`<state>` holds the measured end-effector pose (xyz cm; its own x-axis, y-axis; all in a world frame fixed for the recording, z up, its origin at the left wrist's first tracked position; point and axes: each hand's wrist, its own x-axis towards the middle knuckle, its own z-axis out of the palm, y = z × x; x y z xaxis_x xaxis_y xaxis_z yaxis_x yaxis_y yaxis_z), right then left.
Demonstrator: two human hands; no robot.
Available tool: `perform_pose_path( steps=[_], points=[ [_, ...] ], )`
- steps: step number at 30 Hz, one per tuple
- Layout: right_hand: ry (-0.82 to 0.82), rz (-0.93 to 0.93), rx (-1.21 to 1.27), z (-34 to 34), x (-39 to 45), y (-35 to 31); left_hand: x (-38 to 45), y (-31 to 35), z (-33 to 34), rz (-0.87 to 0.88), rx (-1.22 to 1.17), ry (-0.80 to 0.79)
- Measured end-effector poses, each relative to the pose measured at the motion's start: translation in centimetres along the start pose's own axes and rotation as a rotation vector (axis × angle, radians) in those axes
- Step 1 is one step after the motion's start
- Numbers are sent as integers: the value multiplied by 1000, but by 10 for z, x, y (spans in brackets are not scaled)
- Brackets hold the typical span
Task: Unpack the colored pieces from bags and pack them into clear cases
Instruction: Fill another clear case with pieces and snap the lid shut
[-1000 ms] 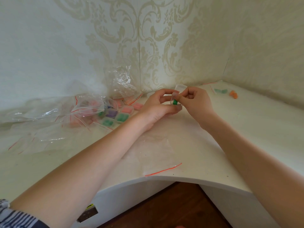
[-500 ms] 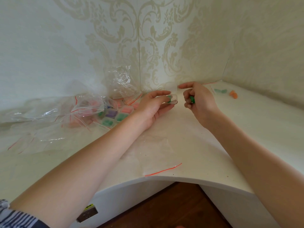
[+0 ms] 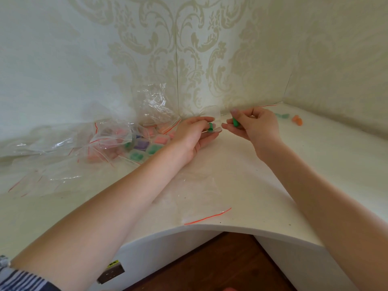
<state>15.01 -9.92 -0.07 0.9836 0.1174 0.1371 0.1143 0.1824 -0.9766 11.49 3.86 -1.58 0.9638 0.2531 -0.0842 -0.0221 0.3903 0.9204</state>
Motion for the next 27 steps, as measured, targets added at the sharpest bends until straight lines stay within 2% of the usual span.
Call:
perform_pose_path(
  steps=[3, 6, 11, 18, 22, 27],
  points=[
    [-50, -14, -153, 1, 0, 3, -3, -2, 2, 26, 100, -31],
    [-15, -86, -348, 1, 2, 9, -5, -3, 3, 32, 160, -81],
    [41, -186, -434, 1, 3, 15, -10, -3, 5, 10, 125, -201],
    [51, -374, -642, 2, 3, 20, -8, -3, 5, -12, 19, -183],
    [14, -389, -652, 2, 3, 20, -7, -4, 5, -8, 27, -181],
    [-67, -418, -743, -1, 3, 16, -5, -5, 3, 55, 63, -99]
  ],
)
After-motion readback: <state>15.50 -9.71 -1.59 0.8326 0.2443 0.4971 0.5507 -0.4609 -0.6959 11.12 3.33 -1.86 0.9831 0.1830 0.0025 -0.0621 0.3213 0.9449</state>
